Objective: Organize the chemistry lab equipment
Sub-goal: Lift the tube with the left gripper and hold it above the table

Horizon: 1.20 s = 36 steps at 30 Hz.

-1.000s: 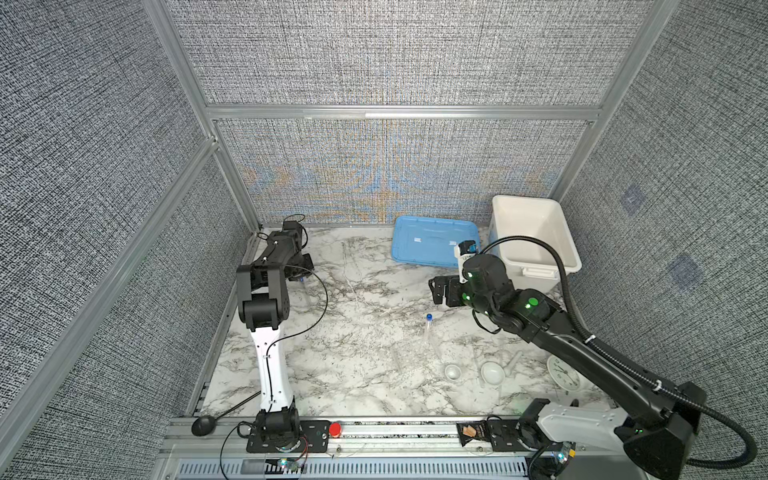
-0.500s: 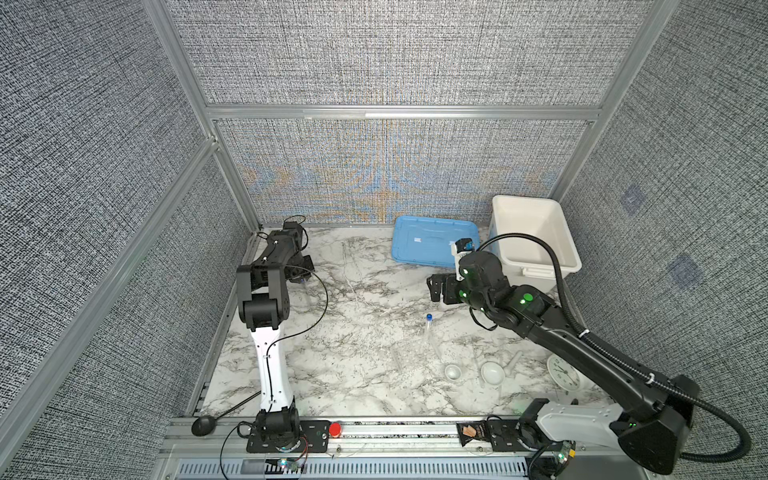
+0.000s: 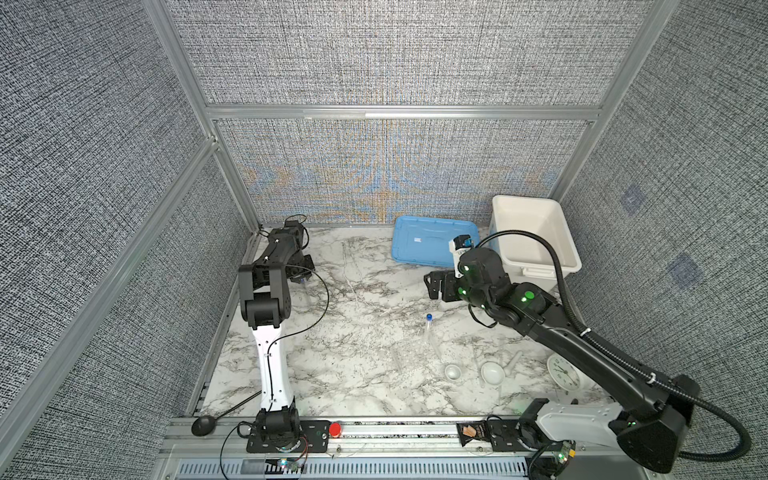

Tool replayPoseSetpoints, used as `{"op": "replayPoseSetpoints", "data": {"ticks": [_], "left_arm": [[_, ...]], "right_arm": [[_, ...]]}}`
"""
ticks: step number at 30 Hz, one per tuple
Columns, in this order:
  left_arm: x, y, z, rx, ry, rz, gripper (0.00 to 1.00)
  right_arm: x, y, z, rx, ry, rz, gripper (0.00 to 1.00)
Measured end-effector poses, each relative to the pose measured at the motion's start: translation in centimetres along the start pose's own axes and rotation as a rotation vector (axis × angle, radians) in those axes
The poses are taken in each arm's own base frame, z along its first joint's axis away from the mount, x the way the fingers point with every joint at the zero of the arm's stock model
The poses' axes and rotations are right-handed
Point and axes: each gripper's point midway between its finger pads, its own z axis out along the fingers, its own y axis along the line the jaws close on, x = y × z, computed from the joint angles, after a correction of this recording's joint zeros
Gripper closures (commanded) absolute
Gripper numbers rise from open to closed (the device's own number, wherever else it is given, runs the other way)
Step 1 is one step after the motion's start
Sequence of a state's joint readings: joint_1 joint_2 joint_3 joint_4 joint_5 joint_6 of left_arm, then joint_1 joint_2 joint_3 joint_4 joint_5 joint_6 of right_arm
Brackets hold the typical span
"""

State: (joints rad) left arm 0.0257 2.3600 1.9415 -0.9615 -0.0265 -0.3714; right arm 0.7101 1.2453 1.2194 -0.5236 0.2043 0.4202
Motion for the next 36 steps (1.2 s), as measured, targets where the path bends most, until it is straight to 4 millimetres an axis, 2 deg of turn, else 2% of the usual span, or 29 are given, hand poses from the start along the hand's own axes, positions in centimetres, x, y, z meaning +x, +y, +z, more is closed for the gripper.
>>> {"op": "replayPoseSetpoints", "data": {"ticks": [6,17,19,28,31,36], "left_arm": [[-0.1,-0.2,0.1,0.003,0.000,0.002,0.76],[-0.2,-0.4,0.3,0.013,0.009,0.000,0.78],[0.0,-0.3,0.3,0.017,0.010,-0.004,0.81],[0.1,-0.4,-0.1,0.031,-0.018,-0.005,0.81],[1.0,-0.5,-0.5,0.054,-0.002,-0.007,0.81],[4.1,-1.7,-1.5,0.106,0.063,0.002,0.81]], "right_arm": [[-0.2,0.0,-0.5,0.002,0.002,-0.026,0.01],[-0.9,0.4,-1.8,-0.023,-0.008,-0.091,0.01],[-1.1,0.2,-2.0,-0.013,-0.016,-0.102,0.01],[-1.0,0.0,-2.0,-0.006,-0.016,-0.115,0.01],[-0.7,-0.1,-1.8,-0.005,-0.008,-0.109,0.01],[0.0,-0.3,-1.2,0.000,0.007,-0.105,0.01]]}}
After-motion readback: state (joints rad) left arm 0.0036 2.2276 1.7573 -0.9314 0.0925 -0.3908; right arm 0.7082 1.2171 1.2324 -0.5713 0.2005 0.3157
